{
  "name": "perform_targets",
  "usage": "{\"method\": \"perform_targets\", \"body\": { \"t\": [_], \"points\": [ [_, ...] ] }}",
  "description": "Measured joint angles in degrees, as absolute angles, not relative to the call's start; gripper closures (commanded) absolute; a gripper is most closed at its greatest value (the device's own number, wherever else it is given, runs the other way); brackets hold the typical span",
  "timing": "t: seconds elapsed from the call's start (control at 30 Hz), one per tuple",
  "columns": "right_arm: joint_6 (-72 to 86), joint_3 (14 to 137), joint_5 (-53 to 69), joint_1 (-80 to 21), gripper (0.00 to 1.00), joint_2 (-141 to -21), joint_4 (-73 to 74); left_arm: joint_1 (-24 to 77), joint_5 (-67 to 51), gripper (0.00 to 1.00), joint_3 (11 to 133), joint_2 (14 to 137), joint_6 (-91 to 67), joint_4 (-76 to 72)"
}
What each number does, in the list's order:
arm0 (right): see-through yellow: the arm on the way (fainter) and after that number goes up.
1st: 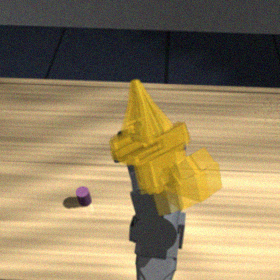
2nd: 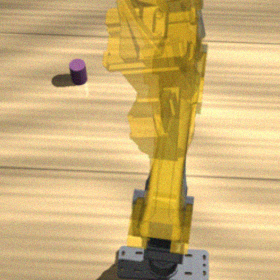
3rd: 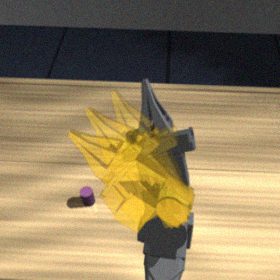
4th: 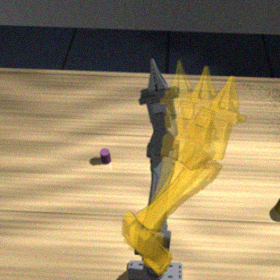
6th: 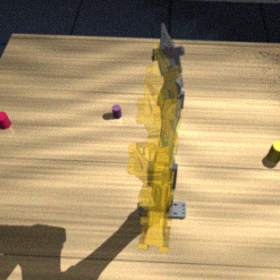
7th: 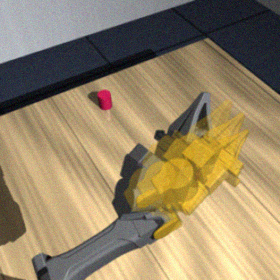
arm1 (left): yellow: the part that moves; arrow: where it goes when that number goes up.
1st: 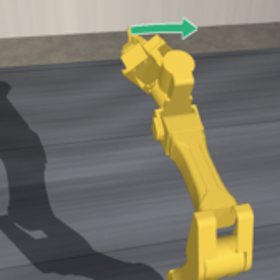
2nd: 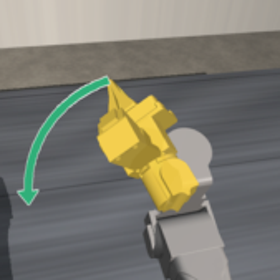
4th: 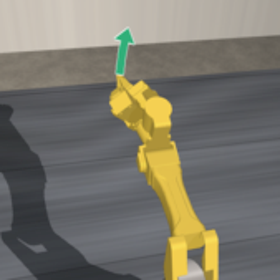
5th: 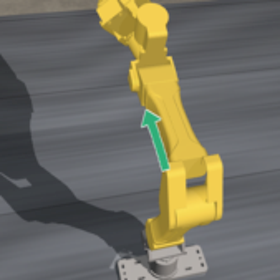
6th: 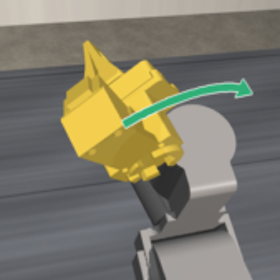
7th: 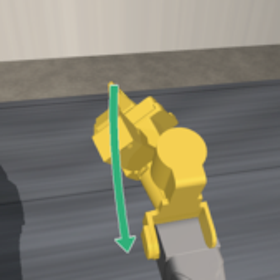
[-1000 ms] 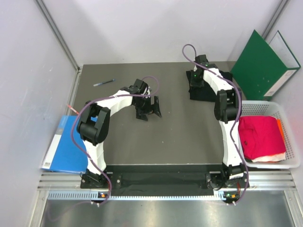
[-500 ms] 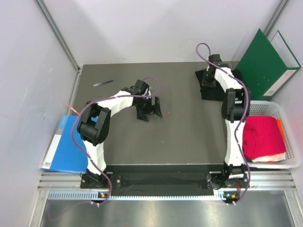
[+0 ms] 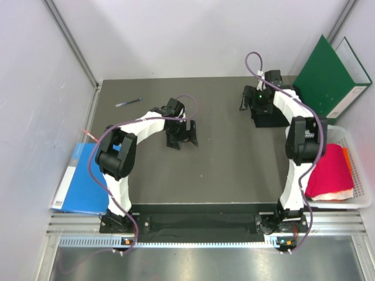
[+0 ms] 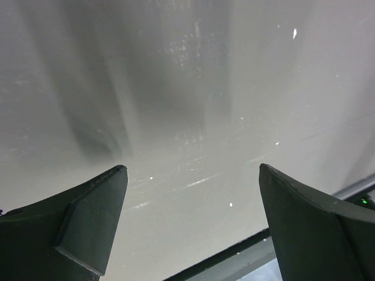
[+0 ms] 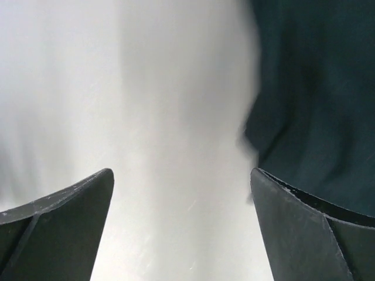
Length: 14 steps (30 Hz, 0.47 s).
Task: Fold and stack the t-shirts
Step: Put the neatly folded tshirt into the corner of the board with the right arm
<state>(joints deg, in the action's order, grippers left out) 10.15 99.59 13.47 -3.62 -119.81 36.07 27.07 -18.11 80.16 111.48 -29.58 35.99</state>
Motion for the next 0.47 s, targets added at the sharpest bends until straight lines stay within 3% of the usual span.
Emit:
{"method": "perform_targets", "body": {
  "t": [0.47],
  "points": [
    [6.57,60.66,14.17,-15.79,0.00,-84.14,25.08,24.93,-13.63,0.02,81.36,110.85,-25.36,37.82]
  ]
}}
